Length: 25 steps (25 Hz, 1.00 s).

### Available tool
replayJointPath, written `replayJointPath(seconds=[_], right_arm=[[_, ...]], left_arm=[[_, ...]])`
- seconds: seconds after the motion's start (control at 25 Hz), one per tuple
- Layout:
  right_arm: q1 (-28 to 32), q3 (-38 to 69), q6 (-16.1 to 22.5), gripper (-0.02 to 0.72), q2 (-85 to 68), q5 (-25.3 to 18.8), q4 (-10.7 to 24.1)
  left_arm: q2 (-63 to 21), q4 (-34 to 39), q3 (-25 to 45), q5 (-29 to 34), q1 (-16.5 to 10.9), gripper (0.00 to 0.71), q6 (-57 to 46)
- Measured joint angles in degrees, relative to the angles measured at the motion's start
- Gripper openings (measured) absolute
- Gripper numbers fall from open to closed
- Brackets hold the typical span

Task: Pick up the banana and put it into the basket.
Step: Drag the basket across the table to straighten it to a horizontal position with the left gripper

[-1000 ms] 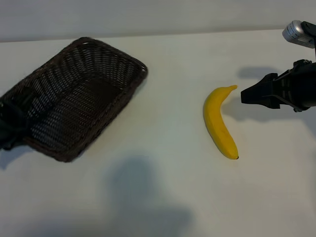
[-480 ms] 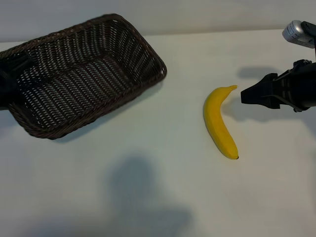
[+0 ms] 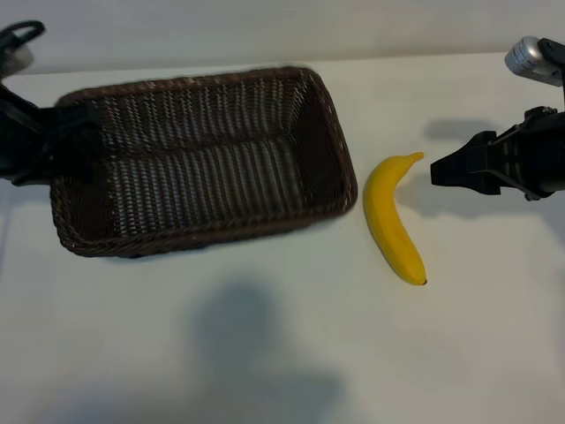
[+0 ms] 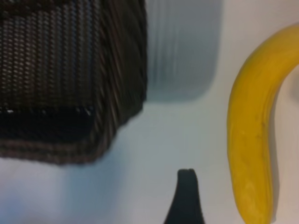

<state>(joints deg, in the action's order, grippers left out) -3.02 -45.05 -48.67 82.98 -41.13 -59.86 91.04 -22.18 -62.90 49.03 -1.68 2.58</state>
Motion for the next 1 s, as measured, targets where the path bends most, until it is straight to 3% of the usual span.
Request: replayJointPath(seconds=[0.44,0.72,1.0], right_arm=[[0.0,0.0,-0.05,0.594,0.0,-0.05,0.0],[0.0,0.0,-0.05,0.594,0.0,-0.05,0.0],[0.0,0.0,0.0,0.594,0.0,-0.05,0.0]], left_arm=[[8.98,-6.06,-1.04,-0.51,0.0,0.16,14.95],[11.83,-7.46,-1.08,-1.7,0.06,0.16,17.21],[15.3,-7.86,-1.08,-3.43,2.95,0.16,17.56]])
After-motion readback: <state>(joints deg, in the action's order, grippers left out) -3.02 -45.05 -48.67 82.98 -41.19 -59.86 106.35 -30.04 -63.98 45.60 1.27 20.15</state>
